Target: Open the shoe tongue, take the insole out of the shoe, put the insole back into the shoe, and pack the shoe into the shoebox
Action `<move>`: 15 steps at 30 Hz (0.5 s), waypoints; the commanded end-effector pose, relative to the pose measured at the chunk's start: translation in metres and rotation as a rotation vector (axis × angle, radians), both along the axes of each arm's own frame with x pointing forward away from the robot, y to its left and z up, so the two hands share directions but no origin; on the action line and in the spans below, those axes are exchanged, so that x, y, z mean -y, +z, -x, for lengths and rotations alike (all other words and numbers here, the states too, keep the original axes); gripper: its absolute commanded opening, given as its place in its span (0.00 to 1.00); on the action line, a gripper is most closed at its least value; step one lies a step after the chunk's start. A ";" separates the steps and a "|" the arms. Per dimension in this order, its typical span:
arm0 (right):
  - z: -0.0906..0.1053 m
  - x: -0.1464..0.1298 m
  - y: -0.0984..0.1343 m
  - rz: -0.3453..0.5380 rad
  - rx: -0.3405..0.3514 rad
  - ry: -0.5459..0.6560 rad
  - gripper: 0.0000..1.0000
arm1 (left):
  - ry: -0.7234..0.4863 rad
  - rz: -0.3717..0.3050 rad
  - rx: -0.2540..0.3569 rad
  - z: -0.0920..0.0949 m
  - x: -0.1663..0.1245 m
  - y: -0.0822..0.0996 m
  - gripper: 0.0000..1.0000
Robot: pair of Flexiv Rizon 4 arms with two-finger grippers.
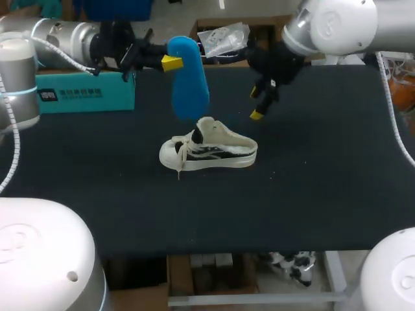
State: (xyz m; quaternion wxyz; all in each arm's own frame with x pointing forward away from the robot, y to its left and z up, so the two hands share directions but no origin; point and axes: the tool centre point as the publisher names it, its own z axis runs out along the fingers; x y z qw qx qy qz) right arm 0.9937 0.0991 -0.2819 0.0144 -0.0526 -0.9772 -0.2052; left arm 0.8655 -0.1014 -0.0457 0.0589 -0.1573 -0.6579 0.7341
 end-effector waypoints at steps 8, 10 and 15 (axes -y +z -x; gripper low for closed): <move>0.005 -0.044 -0.019 0.397 0.042 0.008 1.00 | 0.356 0.042 -0.123 0.030 -0.082 -0.034 0.00; 0.004 -0.047 -0.022 0.406 0.050 0.008 1.00 | 0.371 0.045 -0.133 0.033 -0.092 -0.038 0.00; 0.002 -0.054 -0.030 0.426 0.060 0.008 1.00 | 0.400 0.058 -0.153 0.042 -0.113 -0.046 0.00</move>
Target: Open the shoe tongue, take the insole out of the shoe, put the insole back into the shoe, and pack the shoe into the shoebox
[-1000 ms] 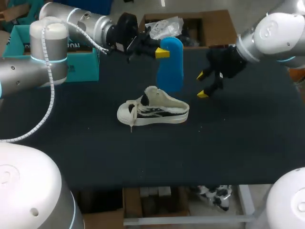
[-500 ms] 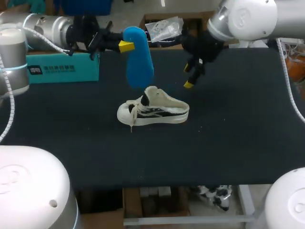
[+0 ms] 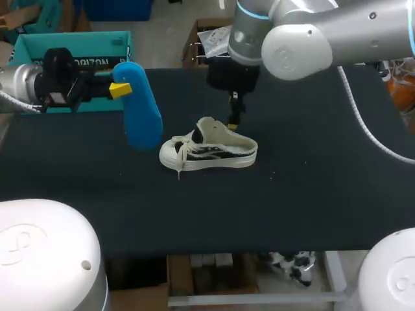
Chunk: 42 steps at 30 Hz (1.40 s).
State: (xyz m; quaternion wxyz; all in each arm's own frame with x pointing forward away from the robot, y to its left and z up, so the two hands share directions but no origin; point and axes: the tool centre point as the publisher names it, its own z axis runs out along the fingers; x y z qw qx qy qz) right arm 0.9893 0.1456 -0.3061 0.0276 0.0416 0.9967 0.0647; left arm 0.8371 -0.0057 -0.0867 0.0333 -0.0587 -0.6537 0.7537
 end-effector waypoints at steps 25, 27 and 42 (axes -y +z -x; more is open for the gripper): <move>0.001 -0.037 -0.048 0.227 -0.038 -0.061 0.00 | 0.310 0.034 -0.092 0.027 -0.067 -0.038 0.00; 0.003 -0.039 -0.050 0.238 -0.041 -0.068 0.00 | 0.307 0.035 -0.094 0.026 -0.068 -0.039 0.00; 0.033 -0.039 -0.036 0.220 -0.043 -0.287 0.00 | 0.145 0.034 -0.050 0.005 -0.049 -0.036 0.00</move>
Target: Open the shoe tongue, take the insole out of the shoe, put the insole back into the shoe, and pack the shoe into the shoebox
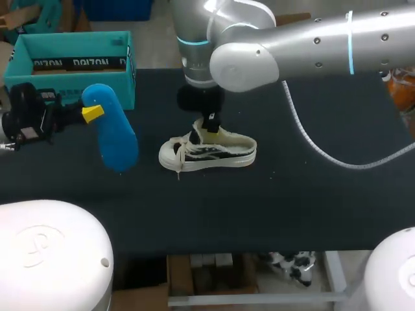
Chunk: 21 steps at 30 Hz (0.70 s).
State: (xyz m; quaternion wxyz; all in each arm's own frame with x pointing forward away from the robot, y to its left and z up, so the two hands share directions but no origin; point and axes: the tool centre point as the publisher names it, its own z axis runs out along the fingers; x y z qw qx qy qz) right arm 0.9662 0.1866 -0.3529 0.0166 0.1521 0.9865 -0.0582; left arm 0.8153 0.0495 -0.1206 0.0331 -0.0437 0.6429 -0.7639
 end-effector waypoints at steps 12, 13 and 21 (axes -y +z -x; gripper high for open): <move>0.051 0.006 0.044 -0.156 0.051 -0.524 0.00 | -0.367 -0.011 0.112 -0.063 0.056 0.023 0.00; 0.054 0.006 0.045 -0.172 0.056 -0.566 0.00 | -0.391 -0.010 0.118 -0.067 0.059 0.025 0.00; 0.075 0.007 0.046 -0.293 0.118 -0.822 0.00 | -0.509 -0.012 0.145 -0.095 0.078 0.033 0.00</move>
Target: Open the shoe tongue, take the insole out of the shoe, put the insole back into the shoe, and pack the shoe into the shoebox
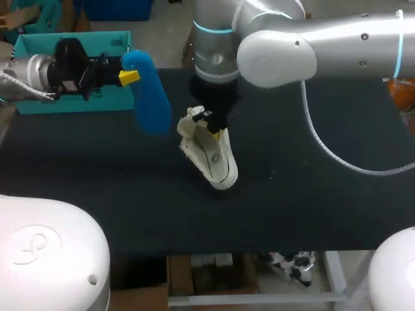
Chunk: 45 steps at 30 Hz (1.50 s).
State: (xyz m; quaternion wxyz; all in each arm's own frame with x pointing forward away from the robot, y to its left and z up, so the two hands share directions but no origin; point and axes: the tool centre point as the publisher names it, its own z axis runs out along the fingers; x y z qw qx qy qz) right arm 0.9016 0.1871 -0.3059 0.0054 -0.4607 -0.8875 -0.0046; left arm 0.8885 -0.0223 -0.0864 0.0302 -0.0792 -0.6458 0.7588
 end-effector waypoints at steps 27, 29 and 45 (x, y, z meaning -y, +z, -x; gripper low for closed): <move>-0.008 0.039 -0.039 -0.270 0.184 -0.345 0.70 | -0.300 -0.023 0.014 -0.055 0.003 -0.009 0.00; -0.010 0.042 -0.039 -0.274 0.176 -0.343 1.00 | -0.307 -0.021 0.015 -0.052 0.004 -0.008 0.00; 0.011 0.063 -0.006 -0.266 0.198 -0.349 1.00 | -0.227 -0.083 -0.001 0.000 0.038 -0.005 0.00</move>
